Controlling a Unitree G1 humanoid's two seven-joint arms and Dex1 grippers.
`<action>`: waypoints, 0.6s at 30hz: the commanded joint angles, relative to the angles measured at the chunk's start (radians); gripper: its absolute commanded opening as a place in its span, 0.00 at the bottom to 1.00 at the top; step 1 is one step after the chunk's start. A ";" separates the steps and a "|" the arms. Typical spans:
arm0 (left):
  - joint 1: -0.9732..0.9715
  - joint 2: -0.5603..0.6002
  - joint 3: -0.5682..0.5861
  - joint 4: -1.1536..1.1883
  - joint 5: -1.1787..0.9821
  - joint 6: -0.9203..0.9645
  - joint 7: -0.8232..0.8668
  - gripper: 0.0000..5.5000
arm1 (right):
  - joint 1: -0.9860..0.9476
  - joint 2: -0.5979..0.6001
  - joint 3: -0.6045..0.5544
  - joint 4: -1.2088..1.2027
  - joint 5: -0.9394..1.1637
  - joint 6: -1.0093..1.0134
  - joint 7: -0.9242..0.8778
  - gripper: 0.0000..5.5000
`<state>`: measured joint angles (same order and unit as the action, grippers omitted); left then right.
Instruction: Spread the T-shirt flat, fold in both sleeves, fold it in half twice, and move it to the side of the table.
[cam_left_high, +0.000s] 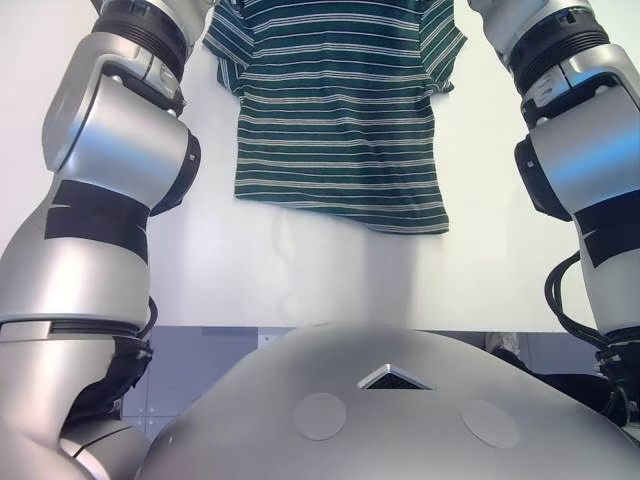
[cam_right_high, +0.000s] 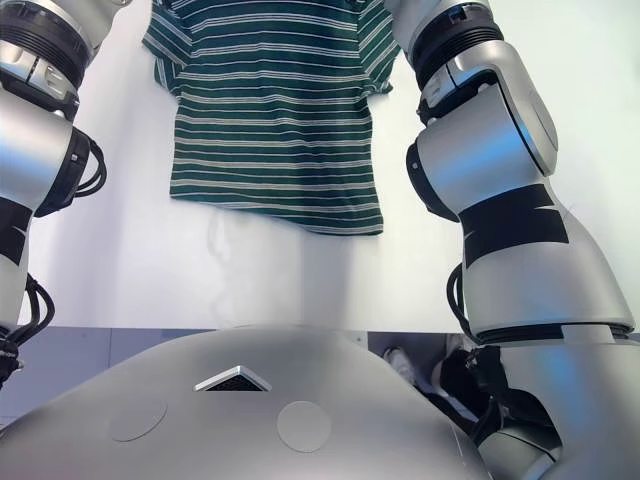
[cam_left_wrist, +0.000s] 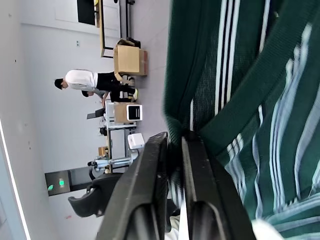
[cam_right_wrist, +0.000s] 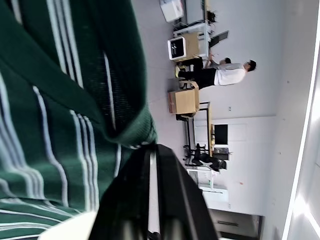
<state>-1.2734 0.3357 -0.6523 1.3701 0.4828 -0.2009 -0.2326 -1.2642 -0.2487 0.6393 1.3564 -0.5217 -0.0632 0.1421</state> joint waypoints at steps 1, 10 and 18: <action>-0.041 0.007 0.016 0.013 0.063 0.009 0.103 0.22 | -0.055 0.002 0.001 0.017 -0.067 0.008 -0.102 0.18; -0.219 0.080 0.277 -0.064 -0.097 -0.121 -0.057 0.32 | 0.058 -0.073 -0.221 -0.168 0.115 -0.130 0.110 0.36; 0.843 0.425 0.513 -1.662 -1.050 0.871 -0.556 0.32 | 1.088 -0.295 -0.417 -1.577 0.413 0.164 0.380 0.36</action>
<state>-1.1127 0.4941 -0.2239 0.6953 -0.0005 -0.0014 -0.6430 -0.6866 -0.4004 0.3228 0.5086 -0.2673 -0.0848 0.4098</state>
